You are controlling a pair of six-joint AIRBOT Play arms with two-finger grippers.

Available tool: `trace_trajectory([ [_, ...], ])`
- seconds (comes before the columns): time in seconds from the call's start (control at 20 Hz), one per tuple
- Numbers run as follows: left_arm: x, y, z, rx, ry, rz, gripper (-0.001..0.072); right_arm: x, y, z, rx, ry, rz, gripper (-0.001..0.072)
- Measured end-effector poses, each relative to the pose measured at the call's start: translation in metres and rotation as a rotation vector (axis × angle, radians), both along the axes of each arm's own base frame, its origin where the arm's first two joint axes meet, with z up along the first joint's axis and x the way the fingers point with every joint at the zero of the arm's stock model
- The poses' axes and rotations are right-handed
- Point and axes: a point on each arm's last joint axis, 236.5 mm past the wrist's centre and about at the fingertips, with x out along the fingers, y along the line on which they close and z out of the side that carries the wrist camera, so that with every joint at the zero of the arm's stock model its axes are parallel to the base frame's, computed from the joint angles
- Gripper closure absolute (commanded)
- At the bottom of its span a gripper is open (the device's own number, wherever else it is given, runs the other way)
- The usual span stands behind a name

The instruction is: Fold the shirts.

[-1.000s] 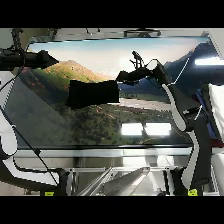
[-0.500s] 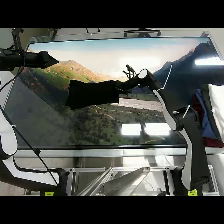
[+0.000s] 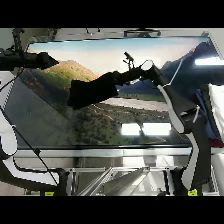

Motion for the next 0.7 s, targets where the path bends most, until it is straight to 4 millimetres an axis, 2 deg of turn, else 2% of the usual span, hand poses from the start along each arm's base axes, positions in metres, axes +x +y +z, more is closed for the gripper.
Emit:
trace_trajectory([
  [0.1,-0.003,-0.001,-0.001,0.0,0.01,-0.009,0.0691,0.004,-0.033,0.03,-0.022,-0.016,-0.033,0.0695],
  [0.25,-0.008,-0.003,-0.003,0.001,0.029,-0.026,0.0691,0.022,-0.108,0.077,-0.073,-0.078,-0.161,0.0694],
  [0.35,-0.01,-0.004,-0.004,0.002,0.037,-0.034,0.0691,0.042,-0.168,0.111,-0.078,-0.145,-0.303,0.0694],
  [0.5,-0.012,-0.005,-0.005,0.002,0.042,-0.04,0.0691,0.068,-0.273,0.162,-0.05,-0.244,-0.56,0.0694],
  [0.6,-0.013,-0.005,-0.005,0.002,0.044,-0.042,0.0692,0.073,-0.34,0.195,0.003,-0.294,-0.716,0.0694],
  [0.7,-0.013,-0.005,-0.007,0.001,0.05,-0.044,0.0691,0.065,-0.405,0.231,0.068,-0.343,-0.851,0.0694],
])
